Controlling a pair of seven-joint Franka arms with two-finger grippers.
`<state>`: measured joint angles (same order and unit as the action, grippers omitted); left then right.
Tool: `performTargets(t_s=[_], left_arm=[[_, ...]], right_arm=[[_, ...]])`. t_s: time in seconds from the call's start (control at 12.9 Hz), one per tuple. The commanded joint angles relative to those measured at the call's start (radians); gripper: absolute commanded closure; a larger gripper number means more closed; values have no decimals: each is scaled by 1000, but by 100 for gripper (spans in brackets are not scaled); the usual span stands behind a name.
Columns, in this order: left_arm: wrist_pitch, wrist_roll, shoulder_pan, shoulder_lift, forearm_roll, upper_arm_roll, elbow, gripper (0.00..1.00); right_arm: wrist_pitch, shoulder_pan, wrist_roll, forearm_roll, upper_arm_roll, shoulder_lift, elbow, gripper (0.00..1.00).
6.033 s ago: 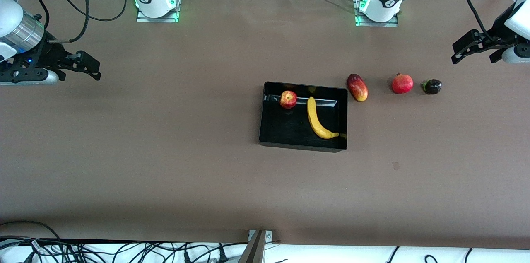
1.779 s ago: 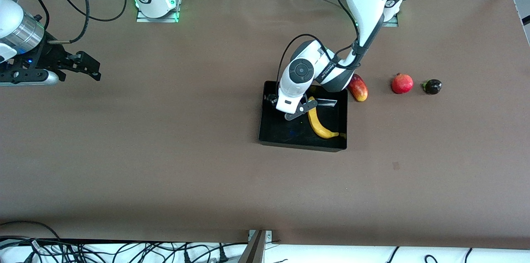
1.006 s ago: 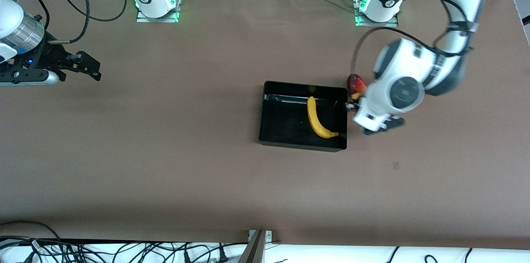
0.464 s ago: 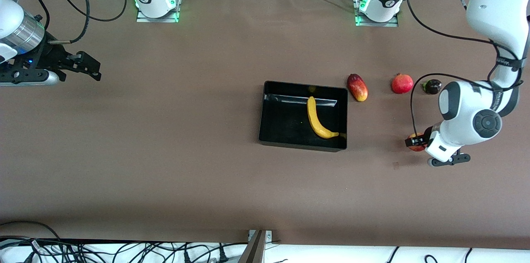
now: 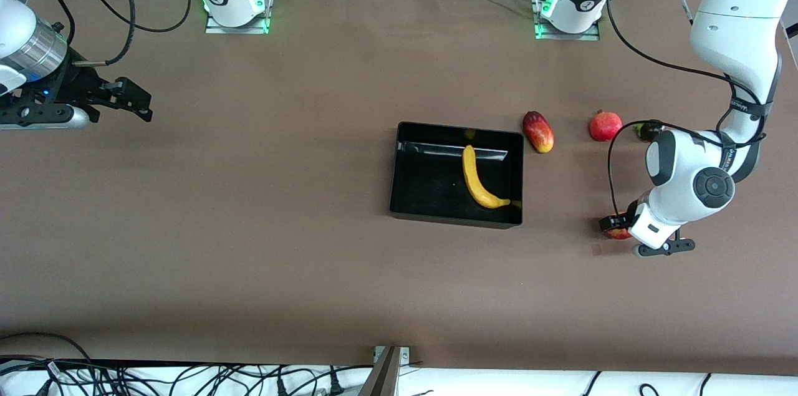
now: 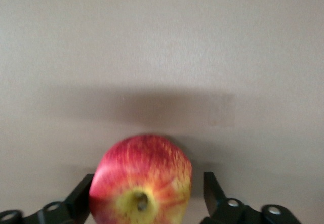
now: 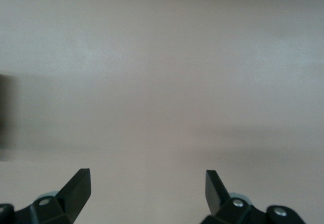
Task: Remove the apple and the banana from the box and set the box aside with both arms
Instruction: 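Lift the apple out and carry it beside the box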
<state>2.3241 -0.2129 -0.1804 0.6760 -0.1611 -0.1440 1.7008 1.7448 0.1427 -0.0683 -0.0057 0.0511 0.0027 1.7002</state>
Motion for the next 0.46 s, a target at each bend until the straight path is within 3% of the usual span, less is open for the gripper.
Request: performTargets(t_s=[0.0,0.23,0.39], left_arm=[[-268,-127,54,-143,-11,-26,-39,0],[-319,-407,186,-246,150,-52,-38,0],[-318,-584,258,-251,155,-86,-30,0]], right_arm=[[-7,-12,2,-2,-11,0,-10,0],[-5,-12,2,-2,-11,0,-10,0],[-7,-12,2,-2,-11,0,-10,0]])
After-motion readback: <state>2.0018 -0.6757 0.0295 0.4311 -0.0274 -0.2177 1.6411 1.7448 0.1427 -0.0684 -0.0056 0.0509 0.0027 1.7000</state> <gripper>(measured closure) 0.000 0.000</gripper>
